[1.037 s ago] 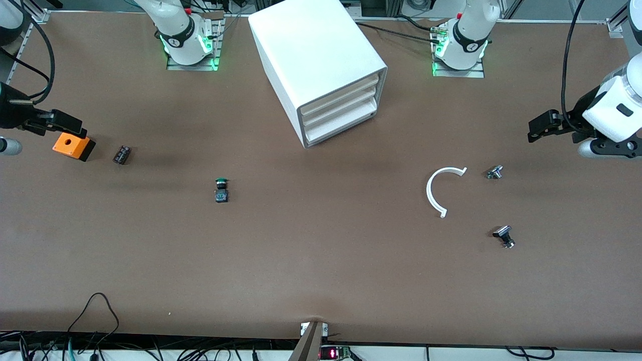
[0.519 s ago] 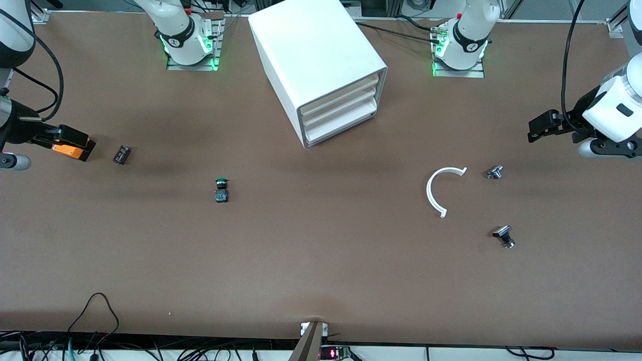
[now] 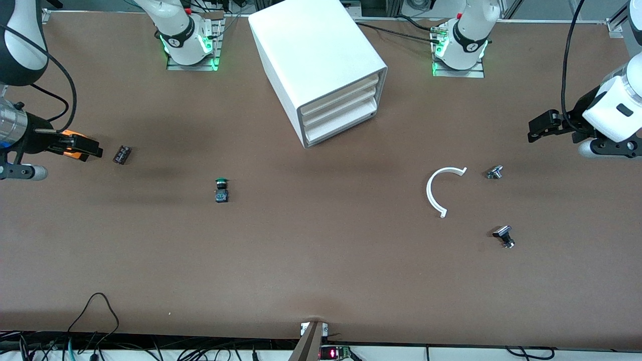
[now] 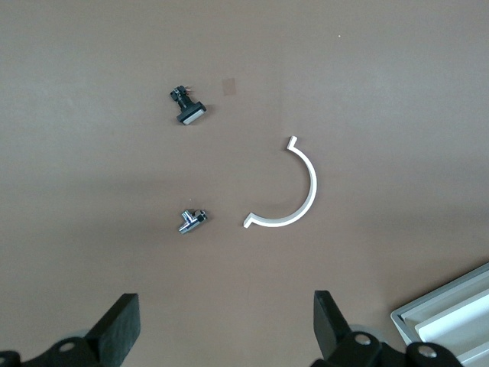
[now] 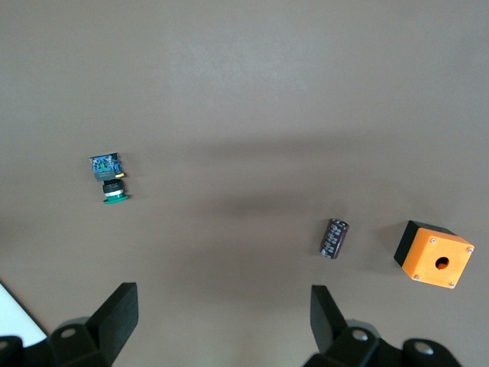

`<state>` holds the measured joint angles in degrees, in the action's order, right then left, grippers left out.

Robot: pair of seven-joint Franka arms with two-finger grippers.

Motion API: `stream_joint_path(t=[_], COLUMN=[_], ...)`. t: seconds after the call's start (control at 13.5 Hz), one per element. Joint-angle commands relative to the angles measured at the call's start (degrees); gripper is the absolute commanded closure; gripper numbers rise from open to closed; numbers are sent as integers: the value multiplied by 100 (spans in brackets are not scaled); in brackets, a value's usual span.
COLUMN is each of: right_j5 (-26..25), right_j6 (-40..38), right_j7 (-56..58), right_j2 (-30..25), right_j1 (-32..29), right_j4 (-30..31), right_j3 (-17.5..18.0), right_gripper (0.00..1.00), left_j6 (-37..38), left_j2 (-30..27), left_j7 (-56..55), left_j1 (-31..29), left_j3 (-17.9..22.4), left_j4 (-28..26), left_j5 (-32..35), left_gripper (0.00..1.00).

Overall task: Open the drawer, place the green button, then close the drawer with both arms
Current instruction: 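Move the right gripper toward the green-capped push button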

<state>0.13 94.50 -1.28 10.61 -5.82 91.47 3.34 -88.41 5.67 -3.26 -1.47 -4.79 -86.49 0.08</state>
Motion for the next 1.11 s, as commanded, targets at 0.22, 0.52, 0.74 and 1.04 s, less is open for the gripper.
stream_joint_path(t=[0.22, 0.52, 0.74, 1.04], right_j5=[48, -5, -22, -13], right_j6=[244, 174, 174, 244], right_j7=[-39, 30, -21, -92], right_j2=[29, 178, 196, 301], right_j1=[239, 292, 510, 512], right_j4=[204, 161, 187, 231], right_j3=[8, 0, 0, 0], right_gripper=[0, 0, 0, 0], left_j6=[114, 114, 114, 114], left_j2=[-13, -13, -13, -13], left_j7=[36, 27, 27, 27], left_j1=[-46, -46, -46, -55], left_j3=[-40, -40, -40, -40], left_j4=[88, 88, 88, 88], left_j5=[19, 19, 19, 19], left_gripper=[0, 0, 0, 0])
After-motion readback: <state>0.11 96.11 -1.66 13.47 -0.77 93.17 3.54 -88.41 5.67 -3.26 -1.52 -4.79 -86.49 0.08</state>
